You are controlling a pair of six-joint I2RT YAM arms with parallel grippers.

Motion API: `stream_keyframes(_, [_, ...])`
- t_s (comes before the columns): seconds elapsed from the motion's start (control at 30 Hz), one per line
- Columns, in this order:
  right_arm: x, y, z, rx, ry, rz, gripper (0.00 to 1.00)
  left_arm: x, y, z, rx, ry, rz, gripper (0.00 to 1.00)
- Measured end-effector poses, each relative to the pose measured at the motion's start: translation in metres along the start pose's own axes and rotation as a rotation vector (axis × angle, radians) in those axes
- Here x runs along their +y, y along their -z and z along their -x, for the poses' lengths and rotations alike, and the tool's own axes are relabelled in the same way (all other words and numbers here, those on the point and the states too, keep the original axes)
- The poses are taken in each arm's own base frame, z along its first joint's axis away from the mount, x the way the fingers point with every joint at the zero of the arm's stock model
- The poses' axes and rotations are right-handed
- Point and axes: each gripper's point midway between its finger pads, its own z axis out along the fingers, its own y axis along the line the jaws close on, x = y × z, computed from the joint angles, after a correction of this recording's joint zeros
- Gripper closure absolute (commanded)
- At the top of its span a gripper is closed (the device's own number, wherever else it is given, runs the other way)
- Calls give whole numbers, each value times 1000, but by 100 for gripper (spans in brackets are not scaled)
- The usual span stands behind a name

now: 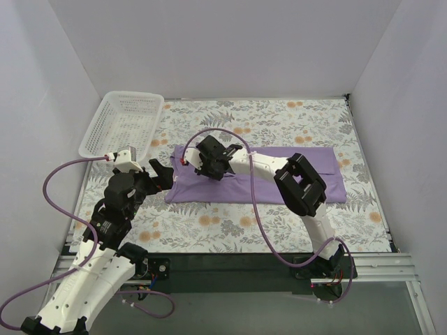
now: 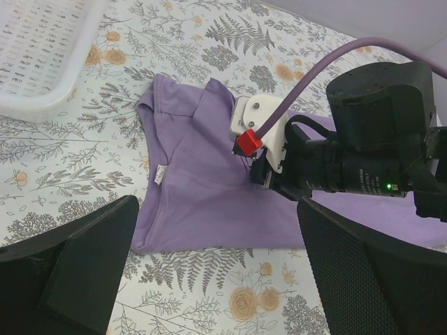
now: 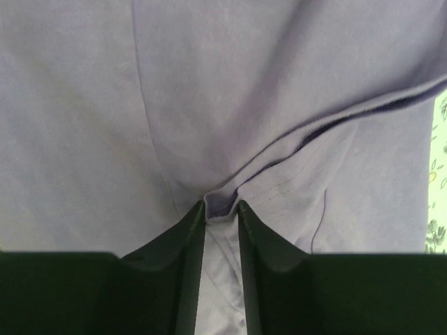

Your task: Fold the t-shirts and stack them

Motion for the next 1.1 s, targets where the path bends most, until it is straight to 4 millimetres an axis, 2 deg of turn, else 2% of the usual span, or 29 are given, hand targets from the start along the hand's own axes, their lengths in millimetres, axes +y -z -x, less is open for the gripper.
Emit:
stream_keyframes(0.43, [-10,5,-2,11,-4,-40,91,0,0,0,1,0,0,3])
stream_keyframes(0.57, [-26,15,-5,12,-24,-83,95,0,0,0,1,0,0,3])
stream_keyframes(0.7, [-54,23,-16,22,-73,-150,94,0,0,0,1,1,0,3])
stream_keyframes(0.73, [-61,24,-21,27,-87,-170,80,0,0,0,1,2,0,3])
stream_keyframes(0.83, [-78,28,-39,55,-140,-218,48,0,0,0,2,3,1,3])
stream_keyframes(0.87, [-83,29,-46,67,-157,-234,33,0,0,0,2,3,1,3])
stream_keyframes(0.93, [-94,30,-60,92,-185,-262,23,0,-1,-1,4,4,1,3])
stream_keyframes(1.1, [-113,47,-81,97,-235,-292,8,-8,-4,-11,53,62,-26,3])
